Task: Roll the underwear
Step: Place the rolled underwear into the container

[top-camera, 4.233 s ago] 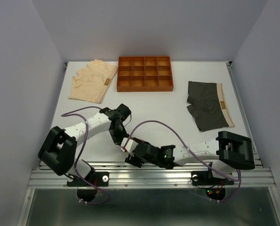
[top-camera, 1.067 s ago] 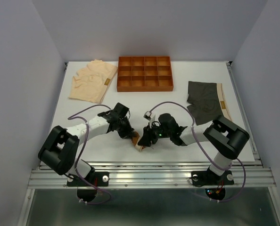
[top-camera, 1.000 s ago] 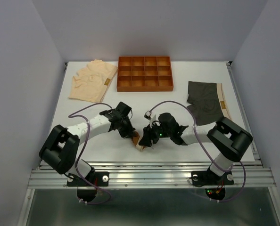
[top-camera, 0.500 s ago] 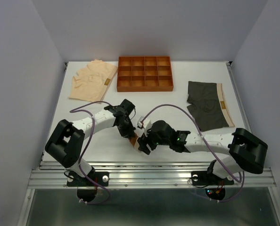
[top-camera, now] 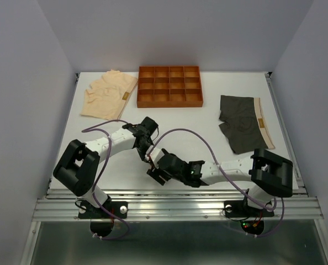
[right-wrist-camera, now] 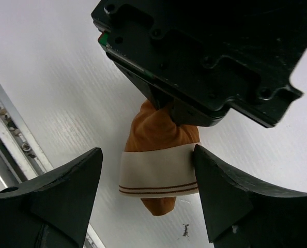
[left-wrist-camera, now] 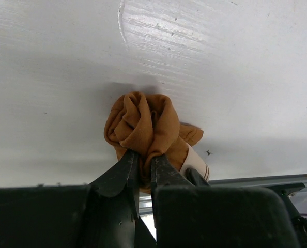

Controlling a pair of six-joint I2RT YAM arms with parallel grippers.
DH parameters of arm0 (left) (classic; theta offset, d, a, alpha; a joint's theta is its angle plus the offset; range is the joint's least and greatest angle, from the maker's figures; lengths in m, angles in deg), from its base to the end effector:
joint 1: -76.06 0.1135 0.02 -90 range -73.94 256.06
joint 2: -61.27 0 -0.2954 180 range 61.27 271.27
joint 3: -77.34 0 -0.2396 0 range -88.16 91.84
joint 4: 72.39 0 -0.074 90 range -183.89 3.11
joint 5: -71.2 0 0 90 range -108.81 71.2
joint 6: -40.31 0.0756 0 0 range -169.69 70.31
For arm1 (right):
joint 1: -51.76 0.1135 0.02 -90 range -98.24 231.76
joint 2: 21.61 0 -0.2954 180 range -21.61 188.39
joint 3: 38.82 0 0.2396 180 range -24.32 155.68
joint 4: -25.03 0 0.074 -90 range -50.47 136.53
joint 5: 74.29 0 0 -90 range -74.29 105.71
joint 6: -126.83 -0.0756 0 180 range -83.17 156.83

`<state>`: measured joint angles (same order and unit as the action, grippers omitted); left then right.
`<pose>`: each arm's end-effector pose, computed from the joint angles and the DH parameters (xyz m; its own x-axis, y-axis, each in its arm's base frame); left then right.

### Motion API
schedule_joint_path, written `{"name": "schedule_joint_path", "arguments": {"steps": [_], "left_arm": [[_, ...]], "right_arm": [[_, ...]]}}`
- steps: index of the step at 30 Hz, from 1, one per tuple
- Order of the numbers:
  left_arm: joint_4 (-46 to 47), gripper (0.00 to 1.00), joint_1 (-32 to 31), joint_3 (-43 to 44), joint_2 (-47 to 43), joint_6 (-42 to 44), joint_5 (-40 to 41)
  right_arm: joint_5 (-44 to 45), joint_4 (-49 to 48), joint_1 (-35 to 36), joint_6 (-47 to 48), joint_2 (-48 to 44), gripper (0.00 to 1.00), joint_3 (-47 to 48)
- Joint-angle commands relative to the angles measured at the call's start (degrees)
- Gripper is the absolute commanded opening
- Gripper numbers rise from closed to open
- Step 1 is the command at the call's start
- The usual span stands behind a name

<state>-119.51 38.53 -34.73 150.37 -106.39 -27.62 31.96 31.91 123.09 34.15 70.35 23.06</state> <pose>0.2259 -0.1882 0.1842 -0.9452 -0.3154 -0.0840 -0.2606 0.8843 -0.3874 0.1335 0.3291 0.2005 -0.2314 -0.5447 -0.8060 -0.8280 0.5452 -0.1307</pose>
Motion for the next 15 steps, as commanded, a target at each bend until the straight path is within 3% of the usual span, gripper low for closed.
{"name": "schedule_joint_path", "arguments": {"steps": [1, 15], "left_arm": [[-4.0, 0.0, -0.5, 0.6, 1.3, 0.5, 1.1], [-3.7, 0.0, -0.5, 0.6, 2.7, 1.0, -1.5]], "right_arm": [[7.7, 2.2, 1.7, 1.9, 2.0, 0.76, 3.2], [9.0, 8.4, 4.8, 5.9, 10.7, 0.69, 5.4]]}}
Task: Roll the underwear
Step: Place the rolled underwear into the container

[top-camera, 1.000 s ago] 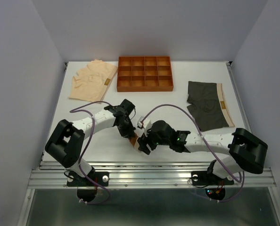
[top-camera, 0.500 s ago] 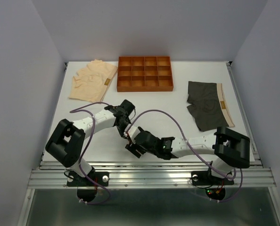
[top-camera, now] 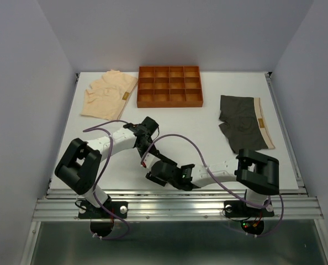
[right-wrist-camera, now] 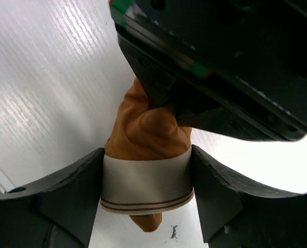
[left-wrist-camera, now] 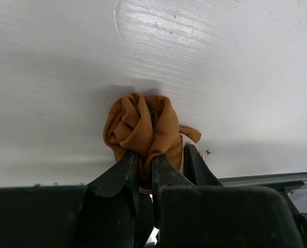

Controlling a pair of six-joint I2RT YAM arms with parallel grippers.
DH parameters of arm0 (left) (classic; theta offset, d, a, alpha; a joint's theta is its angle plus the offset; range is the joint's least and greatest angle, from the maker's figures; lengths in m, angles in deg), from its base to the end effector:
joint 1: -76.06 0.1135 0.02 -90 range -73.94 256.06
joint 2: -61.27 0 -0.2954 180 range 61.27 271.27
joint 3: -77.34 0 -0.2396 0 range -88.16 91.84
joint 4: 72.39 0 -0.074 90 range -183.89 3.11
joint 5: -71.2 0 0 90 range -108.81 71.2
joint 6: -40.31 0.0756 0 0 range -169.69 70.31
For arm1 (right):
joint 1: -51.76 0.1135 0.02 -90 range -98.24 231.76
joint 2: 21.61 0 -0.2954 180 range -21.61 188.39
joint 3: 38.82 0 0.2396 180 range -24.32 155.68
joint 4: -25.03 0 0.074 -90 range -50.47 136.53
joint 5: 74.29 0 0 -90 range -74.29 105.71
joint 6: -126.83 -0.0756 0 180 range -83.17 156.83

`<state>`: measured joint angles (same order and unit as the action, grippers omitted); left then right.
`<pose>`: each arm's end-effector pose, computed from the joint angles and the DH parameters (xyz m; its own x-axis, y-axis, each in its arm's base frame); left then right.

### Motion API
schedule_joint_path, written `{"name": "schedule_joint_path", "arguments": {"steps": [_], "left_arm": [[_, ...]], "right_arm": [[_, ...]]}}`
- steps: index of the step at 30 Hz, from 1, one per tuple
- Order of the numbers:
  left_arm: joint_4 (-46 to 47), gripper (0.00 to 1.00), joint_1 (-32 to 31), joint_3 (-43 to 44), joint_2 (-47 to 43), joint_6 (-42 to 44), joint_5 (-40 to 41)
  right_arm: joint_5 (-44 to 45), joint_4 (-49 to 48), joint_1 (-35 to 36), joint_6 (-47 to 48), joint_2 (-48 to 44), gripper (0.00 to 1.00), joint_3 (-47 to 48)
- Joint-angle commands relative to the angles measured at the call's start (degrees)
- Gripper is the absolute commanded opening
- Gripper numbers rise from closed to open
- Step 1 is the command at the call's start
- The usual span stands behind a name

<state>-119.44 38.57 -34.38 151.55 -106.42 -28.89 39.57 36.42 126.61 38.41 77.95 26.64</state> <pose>0.2273 -0.1911 0.1805 -0.9491 -0.3095 -0.0594 -0.2636 0.8829 -0.3887 0.1256 0.3470 0.1684 -0.1640 -0.7022 -0.6928 -0.8135 0.4936 -0.3077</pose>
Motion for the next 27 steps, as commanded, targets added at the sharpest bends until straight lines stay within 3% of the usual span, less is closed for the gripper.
{"name": "schedule_joint_path", "arguments": {"steps": [1, 6, 9, 10, 11, 12, 15, 27], "left_arm": [[-3.7, 0.0, -0.6, 0.2, 1.6, 1.0, -0.3], [-3.7, 0.0, -0.6, 0.0, 1.7, 1.2, -0.8], [-3.7, 0.01, -0.6, 0.3, 1.6, 1.4, -1.0], [-3.7, 0.02, -0.6, 0.4, 1.2, 1.6, -1.0], [-3.7, 0.05, -0.6, 0.7, 1.0, 1.8, -1.0], [-3.9, 0.12, -0.6, 1.8, 0.4, 2.1, -0.6], [-5.0, 0.36, -0.6, 5.3, -1.0, 2.8, 2.4], [-5.8, 0.58, 3.1, 17.3, -0.7, 6.7, 8.9]], "right_arm": [[2.2, 4.6, 1.8, 1.8, 3.7, 0.69, 2.0], [2.9, 6.1, 1.8, 2.3, 6.9, 0.6, 3.3], [2.1, 6.9, 1.8, 1.6, 7.8, 0.45, 3.4], [1.9, 7.0, 1.8, 1.3, 8.2, 0.17, 3.4], [2.0, 7.0, 1.8, 0.9, 8.2, 0.05, 3.3], [2.2, 6.9, 1.8, 0.2, 8.1, 0.01, 2.7], [2.3, 6.4, 1.8, -0.9, 7.0, 0.01, 1.2], [-2.9, 0.0, -2.8, -6.2, -4.2, 0.01, -5.3]]}}
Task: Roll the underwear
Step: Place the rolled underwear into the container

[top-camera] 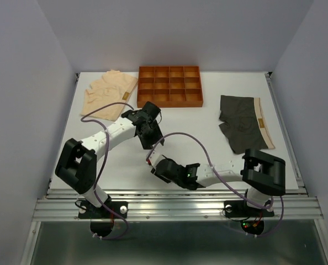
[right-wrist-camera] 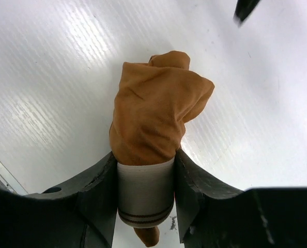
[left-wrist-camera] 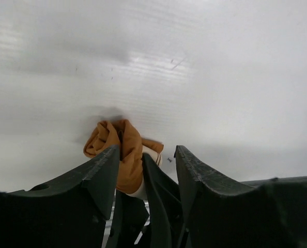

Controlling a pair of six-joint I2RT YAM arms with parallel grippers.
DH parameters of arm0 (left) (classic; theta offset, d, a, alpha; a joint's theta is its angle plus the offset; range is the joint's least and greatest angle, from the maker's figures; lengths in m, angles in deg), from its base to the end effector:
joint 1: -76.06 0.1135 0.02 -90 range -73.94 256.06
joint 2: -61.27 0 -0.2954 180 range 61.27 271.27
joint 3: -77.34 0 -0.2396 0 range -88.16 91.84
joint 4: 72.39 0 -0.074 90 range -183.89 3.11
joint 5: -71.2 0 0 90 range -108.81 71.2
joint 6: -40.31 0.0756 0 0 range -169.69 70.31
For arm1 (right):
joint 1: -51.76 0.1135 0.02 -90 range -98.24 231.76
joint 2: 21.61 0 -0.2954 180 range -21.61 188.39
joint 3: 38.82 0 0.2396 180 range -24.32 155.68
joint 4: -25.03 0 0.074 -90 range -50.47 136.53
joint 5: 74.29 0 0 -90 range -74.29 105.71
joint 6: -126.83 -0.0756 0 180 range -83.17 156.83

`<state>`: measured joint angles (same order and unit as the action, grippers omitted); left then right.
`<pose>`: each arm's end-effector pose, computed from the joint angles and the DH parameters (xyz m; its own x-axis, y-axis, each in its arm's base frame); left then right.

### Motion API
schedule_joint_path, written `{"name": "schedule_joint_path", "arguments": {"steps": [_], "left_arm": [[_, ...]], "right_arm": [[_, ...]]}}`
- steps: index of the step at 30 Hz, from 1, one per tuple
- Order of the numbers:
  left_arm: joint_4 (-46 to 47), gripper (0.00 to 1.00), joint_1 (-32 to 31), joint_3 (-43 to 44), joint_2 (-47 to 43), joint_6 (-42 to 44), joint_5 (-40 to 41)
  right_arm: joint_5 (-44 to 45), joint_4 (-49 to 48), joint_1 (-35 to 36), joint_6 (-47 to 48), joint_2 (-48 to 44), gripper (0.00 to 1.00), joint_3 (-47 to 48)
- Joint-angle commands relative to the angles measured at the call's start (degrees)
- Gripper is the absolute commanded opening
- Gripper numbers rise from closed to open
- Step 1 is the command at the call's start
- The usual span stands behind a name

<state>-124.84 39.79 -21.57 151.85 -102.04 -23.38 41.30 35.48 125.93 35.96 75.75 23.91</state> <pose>0.2621 -0.1998 0.2376 -0.9255 -0.2998 -0.2315 -0.1846 0.8907 -0.4155 0.1284 0.3330 0.1696 -0.2050 -0.6730 -0.7107 -0.7815 0.5497 -0.2951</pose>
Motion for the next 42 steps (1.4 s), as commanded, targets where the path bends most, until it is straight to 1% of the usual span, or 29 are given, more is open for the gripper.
{"name": "schedule_joint_path", "arguments": {"steps": [1, 4, 6, 8, 10, 11, 13, 14, 16, 17, 18, 20, 21, 23, 24, 25, 27, 28, 30, 31, 32, 33, 34, 35, 39, 40, 42], "left_arm": [[-0.5, 0.58, 2.3, 5.2, -1.1, 3.0, 3.9], [-0.5, 0.58, 4.5, 7.0, -2.2, 3.9, 4.0], [1.3, 0.59, 5.6, 7.5, -3.2, 4.1, 4.0], [3.1, 0.59, 7.3, 7.9, -5.0, 5.1, 4.0], [3.2, 0.59, 8.7, 8.9, -6.2, 5.7, 6.3], [3.3, 0.59, 9.9, 9.3, -6.5, 6.3, 7.4], [3.4, 0.59, 11.2, 10.1, -7.0, 6.7, 8.1], [3.7, 0.59, 11.8, 10.3, -7.1, 7.5, 8.4], [4.8, 0.59, 14.1, 11.2, -6.7, 8.1, 8.5], [5.3, 0.58, 15.0, 11.5, -6.5, 8.6, 8.3], [6.2, 0.59, 16.7, 12.2, -6.0, 10.1, 7.9], [6.4, 0.59, 18.3, 14.7, -3.8, 11.4, 7.3], [7.4, 0.59, 19.4, 16.5, -1.9, 13.7, 7.2], [7.7, 0.58, 20.6, 19.2, 0.5, 14.9, 6.7], [8.8, 0.58, 21.1, 20.5, 1.9, 16.1, 6.0], [8.9, 0.58, 21.7, 23.4, 4.8, 18.6, 5.4], [8.8, 0.58, 21.9, 26.7, 8.3, 20.7, 5.7], [7.7, 0.57, 22.1, 31.1, 12.2, 21.5, 5.9], [6.5, 0.55, 22.2, 36.7, 16.0, 24.2, 5.8], [6.3, 0.55, 22.3, 38.5, 17.7, 24.8, 6.0], [6.2, 0.55, 22.4, 40.1, 21.3, 25.9, 6.7], [4.8, 0.54, 22.6, 42.0, 23.3, 26.2, 6.8], [3.9, 0.53, 22.8, 46.2, 27.1, 26.8, 6.6], [3.0, 0.52, 22.7, 47.9, 28.8, 28.6, 6.3], [0.9, 0.49, 22.8, 55.0, 36.4, 30.6, 7.4], [0.5, 0.48, 22.8, 57.8, 39.1, 31.3, 8.2], [-0.1, 0.46, 22.9, 59.9, 41.1, 31.7, 8.8]], "right_arm": [[-5.0, 0.9, -2.1, -4.0, -3.2, 0.01, -3.4], [-6.6, 0.7, -5.3, -5.6, -5.4, 0.01, -4.4], [-9.8, -0.2, -7.8, -7.0, -8.6, 0.01, -5.2], [-13.6, -1.3, -12.3, -7.9, -11.8, 0.01, -5.4], [-14.9, -1.7, -15.3, -7.6, -13.7, 0.01, -5.2], [-14.7, -2.1, -18.0, -7.2, -14.6, 0.01, -4.9], [-14.2, -2.9, -20.8, -5.6, -16.7, 0.01, -3.8], [-14.5, -3.9, -24.2, -5.2, -17.0, 0.01, -3.2], [-15.0, -5.6, -27.6, -3.9, -17.9, 0.01, -1.8], [-15.8, -6.5, -29.2, -2.9, -18.0, 0.01, -1.4], [-16.4, -8.4, -32.4, -0.3, -18.1, 0.01, -1.0], [-17.0, -9.6, -35.9, 2.2, -17.4, 0.01, 1.6], [-17.3, -9.7, -39.4, 3.7, -16.3, 0.01, 2.8], [-18.6, -11.0, -42.3, 5.3, -14.8, 0.01, 6.3], [-19.2, -11.5, -43.7, 7.8, -14.0, 0.01, 7.3], [-19.8, -11.9, -46.3, 8.9, -13.3, 0.01, 8.5], [-20.9, -11.9, -48.9, 12.4, -10.6, 0.01, 12.2], [-21.3, -11.9, -50.3, 13.6, -9.7, 0.01, 13.5], [-23.1, -11.8, -54.3, 16.7, -7.2, 0.01, 16.4], [-23.6, -11.7, -55.4, 17.6, -6.6, 0.01, 17.2], [-24.2, -11.8, -57.1, 18.8, -6.1, 0.01, 17.8], [-24.4, -11.7, -58.0, 20.7, -5.3, 0.01, 18.4], [-24.6, -11.8, -58.7, 21.7, -4.9, 0.01, 19.6], [-25.1, -11.5, -59.8, 22.7, -4.6, 0.01, 20.2], [-25.1, -9.4, -60.5, 29.9, -1.3, 0.01, 23.9], [-23.8, -9.0, -60.5, 31.1, 0.5, 0.01, 25.8], [-21.7, -8.3, -60.5, 33.6, 2.5, 0.01, 27.7]]}}
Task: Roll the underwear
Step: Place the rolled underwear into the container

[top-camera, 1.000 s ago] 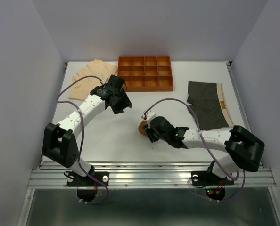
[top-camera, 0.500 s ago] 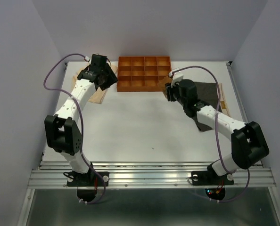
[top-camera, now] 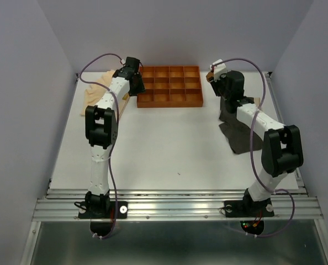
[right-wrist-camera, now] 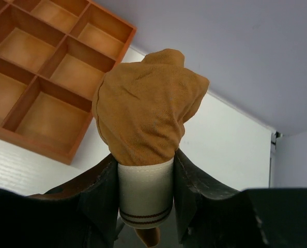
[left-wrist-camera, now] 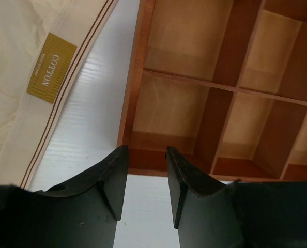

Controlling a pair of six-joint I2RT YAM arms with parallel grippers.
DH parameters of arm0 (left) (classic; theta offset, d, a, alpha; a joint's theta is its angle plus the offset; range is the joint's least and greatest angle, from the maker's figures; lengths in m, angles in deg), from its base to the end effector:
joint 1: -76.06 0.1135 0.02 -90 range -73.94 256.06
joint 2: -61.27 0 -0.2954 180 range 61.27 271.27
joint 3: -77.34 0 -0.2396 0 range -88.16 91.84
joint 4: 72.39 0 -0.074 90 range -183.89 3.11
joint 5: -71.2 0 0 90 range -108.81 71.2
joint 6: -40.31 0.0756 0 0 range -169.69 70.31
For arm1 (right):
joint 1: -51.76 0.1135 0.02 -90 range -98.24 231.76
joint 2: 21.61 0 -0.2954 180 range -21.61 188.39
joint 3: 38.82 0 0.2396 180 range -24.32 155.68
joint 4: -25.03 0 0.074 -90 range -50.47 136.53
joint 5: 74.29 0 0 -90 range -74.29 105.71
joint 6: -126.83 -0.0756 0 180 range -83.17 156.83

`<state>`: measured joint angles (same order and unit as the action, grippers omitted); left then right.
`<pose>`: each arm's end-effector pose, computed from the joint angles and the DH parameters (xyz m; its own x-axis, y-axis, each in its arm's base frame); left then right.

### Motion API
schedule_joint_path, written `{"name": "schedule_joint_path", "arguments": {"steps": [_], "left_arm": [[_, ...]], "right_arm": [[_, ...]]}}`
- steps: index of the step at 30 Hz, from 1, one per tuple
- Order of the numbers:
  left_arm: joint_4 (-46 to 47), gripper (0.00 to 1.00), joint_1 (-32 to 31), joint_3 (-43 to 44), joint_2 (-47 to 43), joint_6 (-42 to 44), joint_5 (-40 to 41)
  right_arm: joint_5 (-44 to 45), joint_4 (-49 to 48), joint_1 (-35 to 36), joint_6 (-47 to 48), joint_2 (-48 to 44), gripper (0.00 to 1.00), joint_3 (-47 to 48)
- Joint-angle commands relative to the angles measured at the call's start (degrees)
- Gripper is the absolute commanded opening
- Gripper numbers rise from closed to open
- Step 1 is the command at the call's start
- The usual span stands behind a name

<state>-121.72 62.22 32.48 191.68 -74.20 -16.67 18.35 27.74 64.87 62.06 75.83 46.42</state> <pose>0.5413 -0.1305 0.2532 -0.7088 -0.2523 -0.6587 -0.0887 0.9583 -0.2716 0.4263 0.0957 0.3173 -0.1486 -0.4718 -0.8691 -0.2726 0.8643 -0.4226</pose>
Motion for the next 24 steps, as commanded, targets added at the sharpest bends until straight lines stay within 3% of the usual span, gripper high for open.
{"name": "schedule_joint_path", "arguments": {"steps": [1, 15, 19, 24], "left_arm": [[-3.1, 0.45, 0.5, 6.9, 2.5, 4.2, 2.2], [-1.1, 0.38, 0.8, 8.2, 7.4, 5.4, 5.9], [0.9, 0.38, 0.8, 7.8, 8.3, 5.8, 3.8], [2.3, 0.27, 0.8, 8.8, 9.5, 6.4, 1.4]], "right_arm": [[2.3, -0.5, 0.5, 8.0, 4.3, 0.01, 6.1], [1.2, 2.2, -0.1, 10.3, 11.9, 0.01, 13.6], [0.3, 2.3, -0.1, 10.7, 12.8, 0.01, 14.4], [-0.4, 3.6, -0.1, 12.3, 15.0, 0.01, 16.8]]}}
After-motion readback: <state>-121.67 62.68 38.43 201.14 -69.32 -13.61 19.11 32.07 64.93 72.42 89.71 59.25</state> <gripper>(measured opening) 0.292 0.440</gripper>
